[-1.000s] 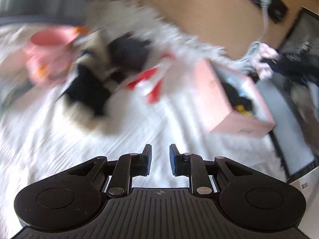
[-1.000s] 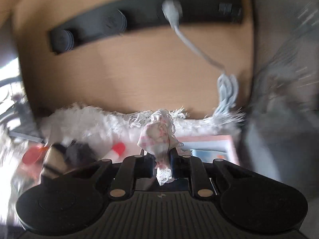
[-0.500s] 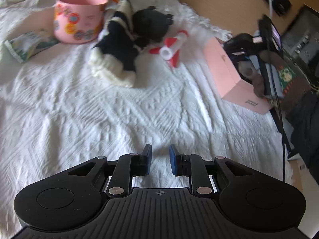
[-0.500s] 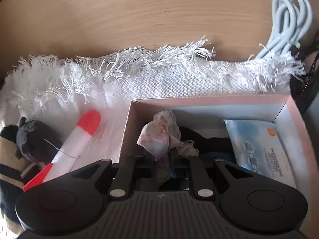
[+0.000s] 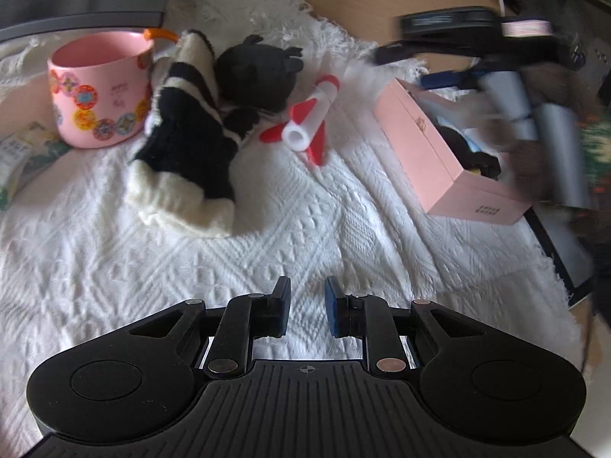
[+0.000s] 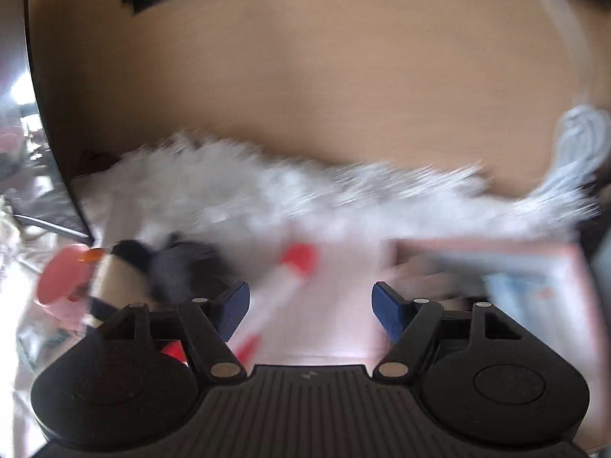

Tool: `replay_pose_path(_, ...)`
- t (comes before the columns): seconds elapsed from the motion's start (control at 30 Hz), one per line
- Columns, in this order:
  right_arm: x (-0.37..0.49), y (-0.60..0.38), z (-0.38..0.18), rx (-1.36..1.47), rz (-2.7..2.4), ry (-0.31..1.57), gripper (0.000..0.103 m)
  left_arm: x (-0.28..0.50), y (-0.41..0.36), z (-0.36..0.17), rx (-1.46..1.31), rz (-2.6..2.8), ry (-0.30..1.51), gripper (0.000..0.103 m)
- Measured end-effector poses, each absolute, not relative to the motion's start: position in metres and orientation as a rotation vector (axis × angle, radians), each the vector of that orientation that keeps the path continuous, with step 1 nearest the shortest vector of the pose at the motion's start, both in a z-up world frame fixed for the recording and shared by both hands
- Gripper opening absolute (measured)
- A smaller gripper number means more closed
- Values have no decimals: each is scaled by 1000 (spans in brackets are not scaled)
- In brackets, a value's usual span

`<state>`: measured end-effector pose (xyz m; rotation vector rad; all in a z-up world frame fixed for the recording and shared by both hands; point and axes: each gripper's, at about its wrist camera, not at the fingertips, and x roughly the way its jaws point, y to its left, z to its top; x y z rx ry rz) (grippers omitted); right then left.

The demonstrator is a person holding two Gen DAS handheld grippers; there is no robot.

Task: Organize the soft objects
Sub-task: 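Grasp the red-white toy rocket with the right tool while the left grasps the clear plastic piece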

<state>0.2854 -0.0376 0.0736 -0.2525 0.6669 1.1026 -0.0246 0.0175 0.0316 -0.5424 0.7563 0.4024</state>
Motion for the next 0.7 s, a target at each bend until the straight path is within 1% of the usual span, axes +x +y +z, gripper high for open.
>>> replay_pose_path(0.23,268,48,19,-146,1007,905,70,-56,49,51,-533,544,710,21)
replay_pose_path(0.27,267,51,14,-148,985,905,62,-60,57,54,-534,577,699,21)
replay_pose_path(0.3,265,53,11,-165,969,895,45,-63,66,57,-544,604,684,21)
replay_pose_path(0.43,253,45,9,-260,1064,918,36,-58,93,66,-578,632,642,21)
replay_pose_path(0.47,250,41,8,-281,1082,918,30,-52,96,68,-573,628,639,21)
replay_pose_path(0.57,237,18,11,-319,1132,947,29,-33,98,75,-540,585,626,21)
replay_pose_path(0.7,210,-40,25,-316,1183,977,29,2,92,75,-466,477,631,21)
